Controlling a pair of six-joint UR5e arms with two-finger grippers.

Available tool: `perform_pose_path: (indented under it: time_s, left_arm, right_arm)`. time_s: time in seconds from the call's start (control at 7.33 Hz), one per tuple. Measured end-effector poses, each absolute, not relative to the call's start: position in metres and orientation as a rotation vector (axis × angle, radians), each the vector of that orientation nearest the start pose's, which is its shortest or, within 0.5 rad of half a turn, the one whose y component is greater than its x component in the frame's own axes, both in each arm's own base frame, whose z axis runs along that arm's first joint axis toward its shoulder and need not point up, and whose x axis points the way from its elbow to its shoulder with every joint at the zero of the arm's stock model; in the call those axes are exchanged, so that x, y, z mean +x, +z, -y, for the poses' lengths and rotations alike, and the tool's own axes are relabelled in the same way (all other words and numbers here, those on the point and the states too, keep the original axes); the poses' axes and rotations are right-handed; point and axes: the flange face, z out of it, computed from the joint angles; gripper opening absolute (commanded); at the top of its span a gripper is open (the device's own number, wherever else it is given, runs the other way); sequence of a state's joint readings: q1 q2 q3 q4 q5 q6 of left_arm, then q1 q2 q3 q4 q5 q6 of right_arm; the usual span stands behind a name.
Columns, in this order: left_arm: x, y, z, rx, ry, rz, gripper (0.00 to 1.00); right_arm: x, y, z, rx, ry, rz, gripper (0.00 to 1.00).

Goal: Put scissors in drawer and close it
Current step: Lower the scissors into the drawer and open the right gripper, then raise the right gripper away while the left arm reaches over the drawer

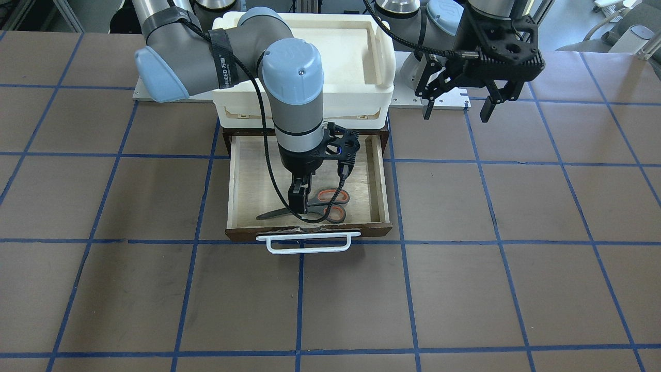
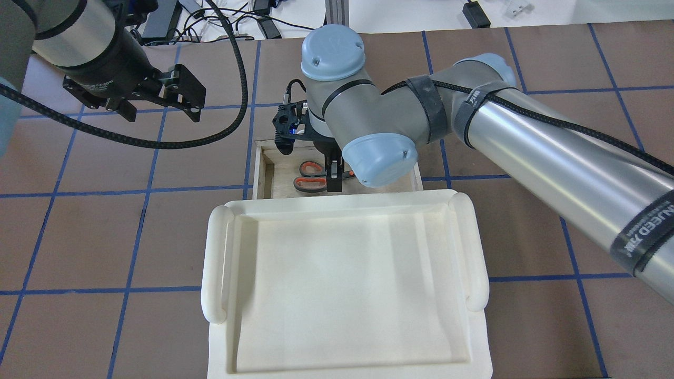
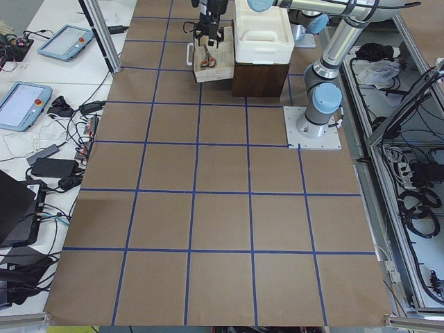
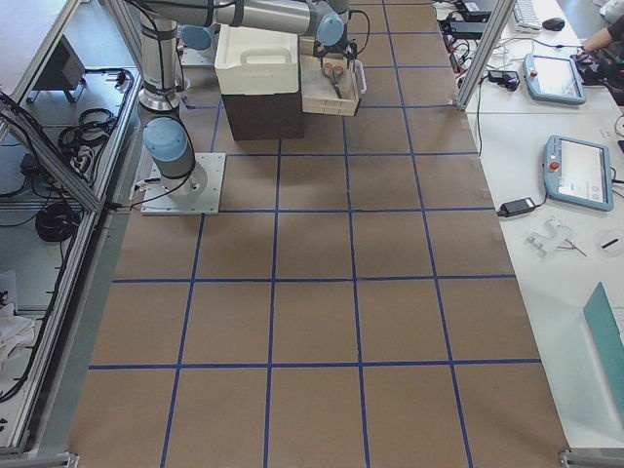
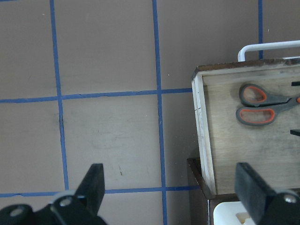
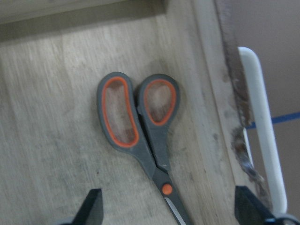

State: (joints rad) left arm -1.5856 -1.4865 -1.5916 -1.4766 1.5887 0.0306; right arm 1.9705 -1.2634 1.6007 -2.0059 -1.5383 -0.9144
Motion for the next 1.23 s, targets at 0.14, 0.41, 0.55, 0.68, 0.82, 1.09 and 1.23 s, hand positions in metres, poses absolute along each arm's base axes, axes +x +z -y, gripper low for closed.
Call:
perform_pose_path:
  time_s: [0.14,0.41,0.55,0.68,0.82,1.09,1.23]
  left_arm:
    - [-0.139,0.518,0.477,0.065,-0.231,-3.117,1.00]
    - [-0.149,0.480,0.503,0.053,-0.217,-3.184,1.00]
    - [-0.155,0.449,0.510,0.058,-0.149,-3.224,1.00]
    - [-0.164,0.417,0.509,0.084,-0.054,-3.239,1.00]
    - [-0.178,0.393,0.506,0.120,0.016,-3.234,1.00]
    - [-0.202,0.360,0.527,0.126,-0.073,-3.227,1.00]
    - [-0.216,0.355,0.544,0.083,-0.143,-3.231,1.00]
  right_arm:
    - [0.343,0.368,0.512,-1.721,-0.203,-2.620,1.00]
    - [0.297,0.394,0.526,-1.233,-0.238,-2.873,1.00]
    - [0.270,0.405,0.531,-0.960,-0.224,-2.968,1.00]
    - [0.241,0.419,0.530,-0.735,-0.191,-3.026,1.00]
    - [0.212,0.443,0.517,-0.580,-0.153,-3.061,1.00]
    - [0.163,0.491,0.477,-0.398,-0.078,-3.101,1.00]
    - [0.145,0.502,0.467,-0.336,-0.050,-3.109,1.00]
